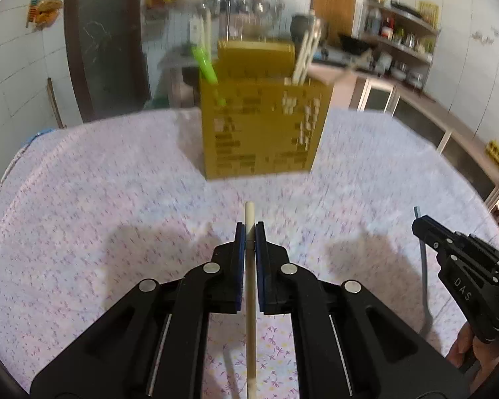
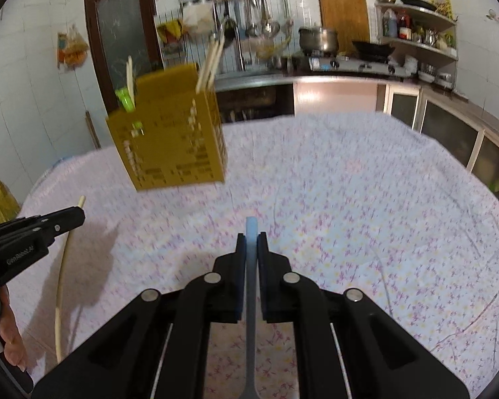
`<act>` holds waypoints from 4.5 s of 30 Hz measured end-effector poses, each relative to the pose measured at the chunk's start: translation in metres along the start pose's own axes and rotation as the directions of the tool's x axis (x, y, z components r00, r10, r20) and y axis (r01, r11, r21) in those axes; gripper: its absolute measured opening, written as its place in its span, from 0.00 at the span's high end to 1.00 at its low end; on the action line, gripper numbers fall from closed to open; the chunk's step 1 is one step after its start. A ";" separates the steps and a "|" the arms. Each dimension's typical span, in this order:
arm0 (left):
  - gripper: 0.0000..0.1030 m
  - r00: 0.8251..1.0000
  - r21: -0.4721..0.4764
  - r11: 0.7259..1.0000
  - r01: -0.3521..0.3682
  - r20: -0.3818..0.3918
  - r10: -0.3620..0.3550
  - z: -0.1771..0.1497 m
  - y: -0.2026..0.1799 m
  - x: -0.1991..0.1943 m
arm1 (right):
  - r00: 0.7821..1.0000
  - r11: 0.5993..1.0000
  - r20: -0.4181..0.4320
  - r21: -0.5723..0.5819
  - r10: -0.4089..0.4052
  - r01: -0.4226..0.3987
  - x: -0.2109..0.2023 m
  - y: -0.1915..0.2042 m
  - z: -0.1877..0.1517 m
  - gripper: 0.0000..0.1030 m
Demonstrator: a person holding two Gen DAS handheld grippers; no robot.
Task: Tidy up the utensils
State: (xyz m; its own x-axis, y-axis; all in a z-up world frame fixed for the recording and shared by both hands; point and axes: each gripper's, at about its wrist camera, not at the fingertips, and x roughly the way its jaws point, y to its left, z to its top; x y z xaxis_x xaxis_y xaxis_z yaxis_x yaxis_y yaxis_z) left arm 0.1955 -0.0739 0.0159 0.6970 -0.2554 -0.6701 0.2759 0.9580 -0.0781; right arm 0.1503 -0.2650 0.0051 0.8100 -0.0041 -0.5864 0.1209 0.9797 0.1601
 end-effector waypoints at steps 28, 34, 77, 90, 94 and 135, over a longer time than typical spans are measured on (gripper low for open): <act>0.96 0.933 -0.073 0.997 -0.004 0.357 0.030 0.003 0.033 -0.101 | 0.921 0.995 0.384 -0.092 0.065 -0.032 -0.066 0.030 0.016 0.93; 0.96 0.902 -0.059 0.998 0.015 0.431 0.012 0.052 0.030 -0.107 | 0.890 0.994 0.444 -0.092 0.098 -0.064 -0.065 0.042 0.061 0.93; 0.96 0.733 -0.018 1.000 0.010 0.681 0.005 0.236 0.024 -0.015 | 0.917 0.989 0.385 -0.140 0.103 -0.052 0.084 0.070 0.191 0.93; 0.90 0.826 -0.041 0.999 -0.009 0.562 0.030 0.203 0.035 0.038 | 0.939 0.992 0.331 -0.113 0.095 -0.061 0.096 0.065 0.181 0.92; 0.29 0.850 -0.085 0.996 -0.037 0.521 0.076 0.180 0.050 0.012 | 0.947 0.995 0.310 -0.071 0.086 -0.067 0.083 0.059 0.183 0.38; 0.05 0.873 -0.079 0.980 -0.183 0.445 0.199 -0.090 0.053 -0.092 | 0.923 0.995 0.384 -0.085 -0.010 0.046 -0.064 0.036 -0.052 0.04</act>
State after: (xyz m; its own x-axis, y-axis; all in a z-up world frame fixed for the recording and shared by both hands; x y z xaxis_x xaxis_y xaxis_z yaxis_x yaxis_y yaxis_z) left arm 0.0867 0.0124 0.0066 0.9580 -0.0900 -0.2721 0.0900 0.9959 -0.0124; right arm 0.0729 -0.2196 0.0076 0.9670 -0.0903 -0.2382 0.1086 0.9919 0.0652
